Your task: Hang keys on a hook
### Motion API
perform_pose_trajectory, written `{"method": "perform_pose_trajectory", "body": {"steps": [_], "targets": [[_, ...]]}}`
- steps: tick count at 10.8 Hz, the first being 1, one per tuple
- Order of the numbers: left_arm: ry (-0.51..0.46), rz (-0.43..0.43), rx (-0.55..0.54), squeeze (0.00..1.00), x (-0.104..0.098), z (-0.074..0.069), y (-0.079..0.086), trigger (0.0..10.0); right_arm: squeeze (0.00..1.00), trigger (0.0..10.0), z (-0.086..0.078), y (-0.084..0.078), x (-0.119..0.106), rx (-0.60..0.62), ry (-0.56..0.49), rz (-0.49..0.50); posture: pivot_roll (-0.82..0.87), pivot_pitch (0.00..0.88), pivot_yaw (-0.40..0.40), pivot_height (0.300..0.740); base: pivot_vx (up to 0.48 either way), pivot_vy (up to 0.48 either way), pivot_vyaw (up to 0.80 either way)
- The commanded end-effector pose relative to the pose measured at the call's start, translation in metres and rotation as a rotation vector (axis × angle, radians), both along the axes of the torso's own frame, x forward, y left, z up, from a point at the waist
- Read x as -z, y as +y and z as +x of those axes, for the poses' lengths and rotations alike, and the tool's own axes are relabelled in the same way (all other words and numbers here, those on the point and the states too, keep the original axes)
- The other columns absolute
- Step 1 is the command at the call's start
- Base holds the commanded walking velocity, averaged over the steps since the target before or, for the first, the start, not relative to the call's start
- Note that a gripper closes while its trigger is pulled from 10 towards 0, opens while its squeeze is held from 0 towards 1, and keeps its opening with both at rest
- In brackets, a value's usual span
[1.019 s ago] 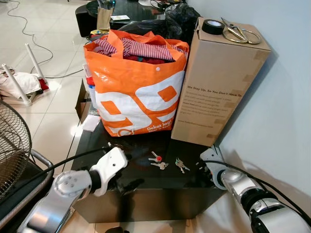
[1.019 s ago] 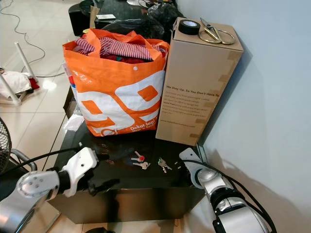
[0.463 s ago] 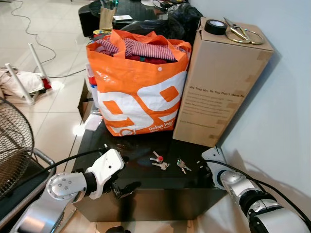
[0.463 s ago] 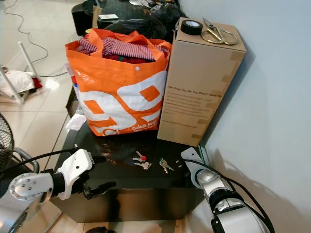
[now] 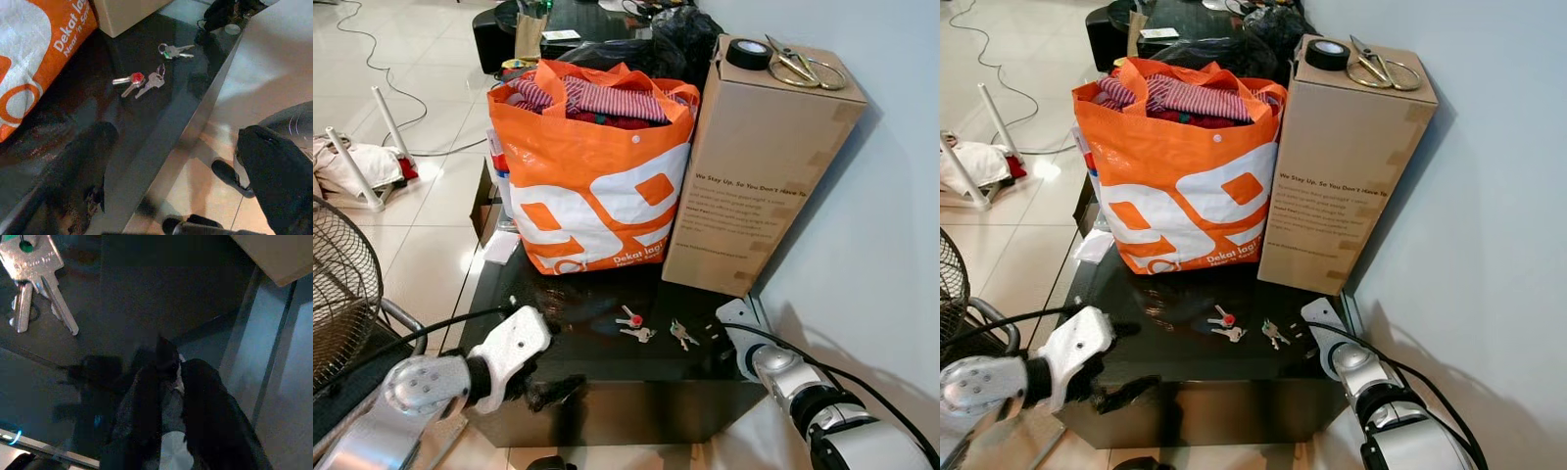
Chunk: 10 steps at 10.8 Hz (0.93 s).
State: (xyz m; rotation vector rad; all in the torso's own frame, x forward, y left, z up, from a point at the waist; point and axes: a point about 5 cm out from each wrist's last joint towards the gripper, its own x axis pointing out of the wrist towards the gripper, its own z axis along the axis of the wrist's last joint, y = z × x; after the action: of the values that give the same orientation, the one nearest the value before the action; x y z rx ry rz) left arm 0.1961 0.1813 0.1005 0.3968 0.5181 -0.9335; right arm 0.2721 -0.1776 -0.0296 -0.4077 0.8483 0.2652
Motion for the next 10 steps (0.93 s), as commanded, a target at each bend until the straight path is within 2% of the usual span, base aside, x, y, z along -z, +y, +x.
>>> {"method": "perform_pose_trajectory", "body": {"steps": [1, 3, 7, 8, 10], "targets": [[-0.009, -0.003, 0.004, 0.00, -0.006, -0.001, 0.000, 10.0, 0.00, 0.0, -0.004, -0.004, 0.003, 0.024, 0.008, -0.010, 0.12, 0.032, -0.045, 0.740, 0.000, 0.000, 0.00], [-0.011, -0.005, 0.001, 0.00, -0.006, -0.001, -0.001, 10.0, 0.00, 0.0, -0.004, -0.004, 0.003, 0.026, 0.006, -0.009, 0.12, 0.017, -0.049, 0.740, 0.000, 0.000, 0.00], [-0.041, -0.014, -0.019, 0.00, -0.005, 0.008, -0.005, 10.0, 0.00, 0.0, 0.006, -0.009, -0.006, 0.020, -0.043, -0.024, 0.10, 0.000, -0.049, 0.740, 0.000, 0.000, 0.00], [-0.070, -0.022, -0.053, 0.00, -0.006, 0.014, -0.003, 10.0, 0.00, 0.0, 0.011, -0.011, -0.012, 0.054, -0.081, 0.041, 0.10, 0.000, -0.052, 0.740, 0.000, 0.000, 0.00], [-0.141, -0.116, -0.261, 0.00, -0.013, 0.039, 0.000, 10.0, 0.00, 0.0, 0.024, -0.017, -0.028, 0.127, -0.187, 0.202, 0.08, 0.000, -0.058, 0.740, 0.000, 0.000, 0.00]]}}
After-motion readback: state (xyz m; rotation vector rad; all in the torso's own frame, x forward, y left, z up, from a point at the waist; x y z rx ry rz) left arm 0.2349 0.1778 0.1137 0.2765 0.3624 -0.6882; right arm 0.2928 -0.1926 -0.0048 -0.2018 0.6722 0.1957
